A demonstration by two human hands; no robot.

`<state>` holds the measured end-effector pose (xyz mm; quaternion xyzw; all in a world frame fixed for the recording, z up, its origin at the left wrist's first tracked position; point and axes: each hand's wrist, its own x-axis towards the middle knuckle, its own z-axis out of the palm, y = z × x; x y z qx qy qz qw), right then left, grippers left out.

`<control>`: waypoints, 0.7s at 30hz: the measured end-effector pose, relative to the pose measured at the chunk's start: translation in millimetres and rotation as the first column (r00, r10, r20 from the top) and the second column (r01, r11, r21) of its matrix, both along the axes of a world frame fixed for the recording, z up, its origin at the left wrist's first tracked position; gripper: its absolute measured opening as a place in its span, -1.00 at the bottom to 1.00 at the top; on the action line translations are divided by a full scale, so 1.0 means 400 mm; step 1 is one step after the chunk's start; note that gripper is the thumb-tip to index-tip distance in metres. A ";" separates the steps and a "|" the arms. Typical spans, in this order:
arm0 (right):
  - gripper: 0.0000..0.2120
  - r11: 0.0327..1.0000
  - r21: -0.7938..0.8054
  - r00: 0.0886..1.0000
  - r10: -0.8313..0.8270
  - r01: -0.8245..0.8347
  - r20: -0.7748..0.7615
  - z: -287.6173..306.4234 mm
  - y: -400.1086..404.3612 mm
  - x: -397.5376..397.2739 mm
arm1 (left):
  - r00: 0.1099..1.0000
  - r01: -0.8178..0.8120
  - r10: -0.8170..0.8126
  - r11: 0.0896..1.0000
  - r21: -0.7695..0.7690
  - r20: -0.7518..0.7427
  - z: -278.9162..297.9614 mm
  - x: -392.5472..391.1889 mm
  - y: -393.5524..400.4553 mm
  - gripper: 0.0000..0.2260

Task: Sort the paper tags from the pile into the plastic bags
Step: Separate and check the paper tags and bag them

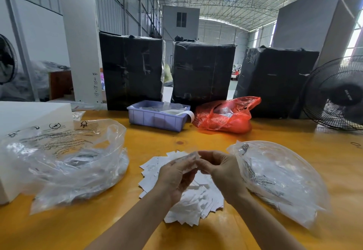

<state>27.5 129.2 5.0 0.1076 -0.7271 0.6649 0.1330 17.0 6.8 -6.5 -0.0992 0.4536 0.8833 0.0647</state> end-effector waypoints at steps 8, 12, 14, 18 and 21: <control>-0.77 0.998 0.044 0.994 0.034 -0.038 0.100 0.003 0.043 -0.023 | 0.988 0.112 -0.136 0.958 -0.262 -0.074 0.008 -0.013 -0.031 -0.80; -0.80 0.989 0.114 0.989 0.079 -0.093 0.122 0.008 0.047 -0.025 | 0.981 0.129 -0.167 0.940 -0.315 -0.095 0.003 -0.010 -0.034 -0.90; -0.86 0.972 0.170 0.981 0.138 -0.160 0.133 0.011 0.049 -0.020 | 0.982 0.124 -0.164 0.936 -0.329 -0.097 0.000 -0.012 -0.033 -0.88; -0.82 0.974 0.152 0.978 0.148 -0.169 0.145 0.007 0.048 -0.020 | 0.981 0.113 -0.158 0.939 -0.324 -0.116 0.002 -0.008 -0.031 -0.88; -0.78 0.994 0.014 0.976 0.101 -0.106 0.192 0.005 0.044 -0.029 | 0.982 0.108 -0.145 0.954 -0.280 -0.118 0.008 -0.005 -0.028 -0.89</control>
